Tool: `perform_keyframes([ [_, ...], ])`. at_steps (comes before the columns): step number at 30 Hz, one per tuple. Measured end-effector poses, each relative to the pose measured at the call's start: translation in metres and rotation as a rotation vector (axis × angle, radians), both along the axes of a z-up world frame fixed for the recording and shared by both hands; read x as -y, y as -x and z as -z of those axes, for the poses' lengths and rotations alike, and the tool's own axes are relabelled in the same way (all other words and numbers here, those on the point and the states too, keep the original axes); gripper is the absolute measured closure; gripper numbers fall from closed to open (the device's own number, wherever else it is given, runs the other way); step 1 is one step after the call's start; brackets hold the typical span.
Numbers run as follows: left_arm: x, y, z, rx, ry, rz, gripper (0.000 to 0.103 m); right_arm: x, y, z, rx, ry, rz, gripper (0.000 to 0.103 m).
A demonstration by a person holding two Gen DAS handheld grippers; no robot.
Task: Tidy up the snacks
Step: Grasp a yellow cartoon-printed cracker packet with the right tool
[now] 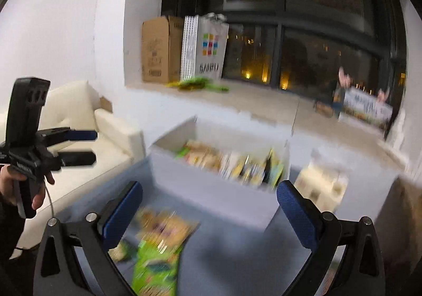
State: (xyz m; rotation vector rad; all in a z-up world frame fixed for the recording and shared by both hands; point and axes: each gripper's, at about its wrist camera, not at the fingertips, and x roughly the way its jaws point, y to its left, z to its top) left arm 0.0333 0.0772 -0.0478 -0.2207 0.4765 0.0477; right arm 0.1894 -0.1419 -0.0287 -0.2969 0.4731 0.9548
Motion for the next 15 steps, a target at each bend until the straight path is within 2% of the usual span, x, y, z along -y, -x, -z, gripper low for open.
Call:
perform_keyframes([
  [4, 0.01, 0.023, 0.012, -0.009, -0.006, -0.022, 0.0, 0.021, 0.03, 0.039, -0.095, -0.007, 0.017, 0.0],
  [6, 0.01, 0.028, 0.017, -0.018, 0.006, -0.04, 0.0, 0.025, 0.034, 0.058, -0.171, -0.01, 0.016, 0.0],
  [8, 0.009, 0.03, 0.02, -0.018, 0.032, -0.049, 0.0, 0.025, 0.035, 0.067, -0.204, -0.016, 0.016, 0.0],
  [11, 0.008, 0.03, 0.02, -0.011, 0.059, -0.048, 0.0, 0.018, 0.035, 0.073, -0.202, 0.008, 0.02, 0.0],
  [15, 0.012, 0.03, 0.017, -0.005, 0.045, -0.043, 0.0, 0.008, 0.036, 0.074, -0.183, 0.015, 0.001, 0.0],
])
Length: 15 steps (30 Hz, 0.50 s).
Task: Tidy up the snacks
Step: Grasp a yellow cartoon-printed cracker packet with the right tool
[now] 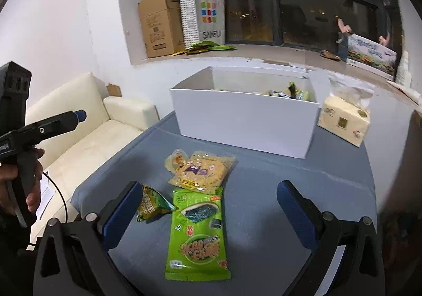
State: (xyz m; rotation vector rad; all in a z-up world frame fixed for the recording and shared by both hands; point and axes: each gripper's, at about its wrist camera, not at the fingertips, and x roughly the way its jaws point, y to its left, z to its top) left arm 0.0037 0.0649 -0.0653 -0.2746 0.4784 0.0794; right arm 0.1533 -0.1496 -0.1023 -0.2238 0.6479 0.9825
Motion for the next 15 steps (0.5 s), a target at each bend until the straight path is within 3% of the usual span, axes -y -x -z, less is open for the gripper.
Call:
perform_keyframes([
  [15, 0.005, 0.001, 0.004, -0.025, 0.001, 0.019, 0.0, -0.101, -0.028, 0.044, -0.008, 0.212, -0.097, 0.0],
])
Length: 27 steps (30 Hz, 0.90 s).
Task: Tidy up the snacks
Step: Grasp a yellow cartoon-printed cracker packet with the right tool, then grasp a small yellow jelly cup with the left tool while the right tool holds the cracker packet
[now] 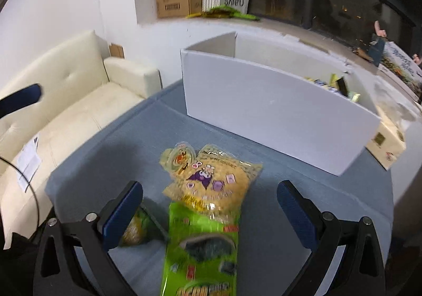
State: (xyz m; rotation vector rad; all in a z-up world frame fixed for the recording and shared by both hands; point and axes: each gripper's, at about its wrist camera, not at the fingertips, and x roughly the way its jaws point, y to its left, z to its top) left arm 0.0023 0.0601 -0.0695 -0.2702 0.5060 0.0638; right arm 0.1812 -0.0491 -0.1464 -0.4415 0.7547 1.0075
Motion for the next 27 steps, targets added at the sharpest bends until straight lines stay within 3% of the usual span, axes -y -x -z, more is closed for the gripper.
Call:
perform_keyframes([
  [11, -0.007, 0.001, 0.006, -0.015, 0.025, -0.011, 0.0, -0.056, -0.021, 0.056, 0.003, 0.219, 0.004, 0.0],
  [14, -0.008, 0.001, 0.009, -0.022, 0.029, -0.015, 0.0, -0.051, -0.035, 0.06, -0.11, 0.175, 0.032, 0.009],
  [15, -0.008, 0.001, 0.01, -0.023, 0.029, -0.015, 0.0, -0.049, -0.035, 0.059, -0.095, 0.165, 0.025, 0.021],
  [16, -0.008, 0.001, 0.01, -0.024, 0.03, -0.016, 0.0, -0.047, -0.035, 0.057, -0.089, 0.155, 0.016, 0.025],
  [21, -0.009, 0.0, 0.011, -0.031, 0.024, -0.021, 0.0, -0.03, -0.039, 0.049, -0.105, 0.101, 0.044, 0.025],
  [27, -0.006, -0.02, 0.021, -0.076, 0.006, 0.009, 0.0, 0.005, -0.037, 0.015, -0.084, -0.013, 0.092, 0.025],
])
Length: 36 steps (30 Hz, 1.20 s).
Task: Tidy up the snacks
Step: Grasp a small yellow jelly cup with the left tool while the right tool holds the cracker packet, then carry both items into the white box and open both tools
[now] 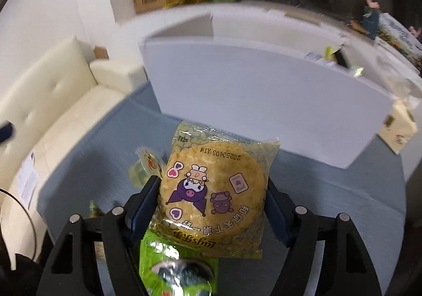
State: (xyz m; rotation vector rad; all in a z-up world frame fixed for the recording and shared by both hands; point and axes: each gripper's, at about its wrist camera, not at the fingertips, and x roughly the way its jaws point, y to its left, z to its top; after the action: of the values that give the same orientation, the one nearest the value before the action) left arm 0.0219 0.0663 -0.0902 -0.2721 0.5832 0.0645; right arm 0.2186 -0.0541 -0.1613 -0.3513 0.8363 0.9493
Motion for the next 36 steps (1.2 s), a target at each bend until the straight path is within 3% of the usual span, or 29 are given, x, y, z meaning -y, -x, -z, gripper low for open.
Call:
perform_keyframes([
  [10, 0.002, -0.087, 0.048, -0.173, -0.106, 0.143, 0.0, 0.077, 0.029, -0.057, 0.06, -0.179, 0.095, 0.025],
  [15, -0.004, -0.125, 0.081, -0.293, -0.096, 0.16, 0.0, 0.114, 0.037, -0.07, 0.073, -0.234, 0.156, 0.025],
  [21, -0.008, -0.139, 0.097, -0.325, -0.032, 0.137, 0.004, 0.135, 0.042, -0.072, 0.069, -0.257, 0.202, 0.025],
  [23, -0.008, -0.142, 0.101, -0.325, -0.027, 0.134, 0.04, 0.138, 0.043, -0.069, 0.057, -0.26, 0.204, 0.025],
  [24, -0.007, -0.142, 0.1, -0.322, -0.057, 0.124, 0.053, 0.137, 0.043, -0.067, 0.053, -0.259, 0.205, 0.025],
  [30, -0.012, -0.125, 0.087, -0.255, -0.046, 0.123, 0.056, 0.131, 0.047, -0.061, 0.047, -0.242, 0.184, 0.025],
  [36, -0.012, -0.086, 0.039, -0.074, -0.022, 0.103, 0.056, 0.129, 0.048, -0.059, 0.047, -0.239, 0.179, 0.025],
])
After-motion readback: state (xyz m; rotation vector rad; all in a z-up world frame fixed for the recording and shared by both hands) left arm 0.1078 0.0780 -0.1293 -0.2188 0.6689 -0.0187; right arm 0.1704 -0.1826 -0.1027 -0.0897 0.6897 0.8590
